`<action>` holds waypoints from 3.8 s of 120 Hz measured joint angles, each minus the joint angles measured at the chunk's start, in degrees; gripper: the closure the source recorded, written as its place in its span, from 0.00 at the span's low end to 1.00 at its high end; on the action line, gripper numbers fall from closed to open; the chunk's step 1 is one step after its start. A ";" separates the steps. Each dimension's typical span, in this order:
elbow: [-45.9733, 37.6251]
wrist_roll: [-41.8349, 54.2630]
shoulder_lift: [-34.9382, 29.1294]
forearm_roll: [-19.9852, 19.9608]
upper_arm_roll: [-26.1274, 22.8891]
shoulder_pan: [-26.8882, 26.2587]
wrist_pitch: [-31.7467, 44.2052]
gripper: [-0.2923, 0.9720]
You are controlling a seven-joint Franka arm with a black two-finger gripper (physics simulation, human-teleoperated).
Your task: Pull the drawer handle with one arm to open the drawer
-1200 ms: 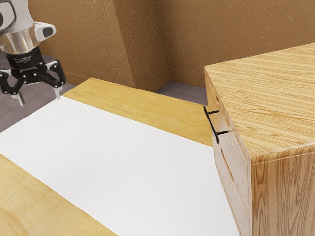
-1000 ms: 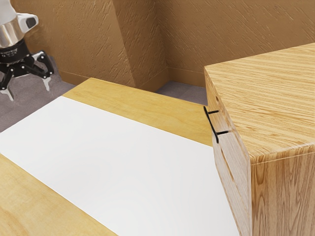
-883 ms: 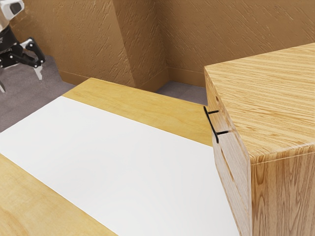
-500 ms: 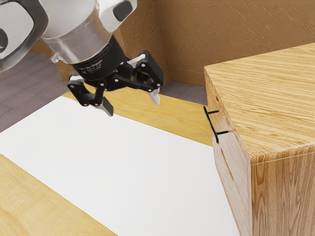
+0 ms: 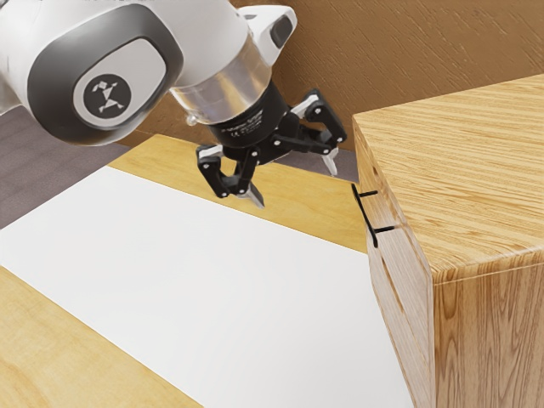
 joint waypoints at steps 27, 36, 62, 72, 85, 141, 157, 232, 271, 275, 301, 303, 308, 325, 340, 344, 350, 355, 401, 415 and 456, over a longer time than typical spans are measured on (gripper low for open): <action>-17.38 -2.52 -12.56 -0.32 0.67 -1.47 11.09 0.23; -18.56 -2.46 -12.40 -0.36 2.53 -2.16 16.05 0.23; -18.93 -1.54 -7.08 -0.38 6.49 -5.98 28.65 0.23; -19.53 -1.31 -6.31 -0.42 6.71 -6.81 31.29 0.23; -22.10 -1.09 -7.18 -1.01 7.14 -6.89 33.52 0.23; -28.08 -0.36 -6.16 -2.13 8.00 -6.86 43.24 0.23; -28.71 -0.27 -5.94 -2.32 8.00 -6.95 44.07 0.23; -30.76 -0.20 -5.14 -3.65 7.95 -7.14 44.97 0.23; -37.32 -0.68 -11.39 -6.10 7.97 -6.97 44.90 0.23; -38.13 -0.73 -12.29 -5.88 7.97 -6.92 44.86 0.23; -41.29 -0.75 -16.41 -2.98 9.78 -6.63 44.44 0.23; -41.38 -0.74 -16.54 -2.87 9.89 -6.61 44.40 0.23; -41.86 -0.73 -17.11 -2.78 10.09 -6.57 44.33 0.23; -43.80 -0.72 -19.26 -2.85 10.26 -6.18 44.19 0.23; -45.49 -0.73 -21.65 -2.81 10.28 -5.66 44.05 0.23; -46.09 -0.73 -22.52 -2.72 10.28 -5.43 43.98 0.23; -47.17 -0.75 -24.23 -2.64 10.28 -5.15 43.80 0.23; -48.12 -0.77 -25.67 -2.60 10.28 -4.99 43.54 0.23; -51.45 -1.00 -32.58 -2.35 10.22 -2.39 39.16 0.23; -53.01 -1.07 -35.27 -2.49 10.06 -1.57 37.23 0.23; -51.19 -1.18 -41.39 -0.44 9.93 -1.88 33.44 0.23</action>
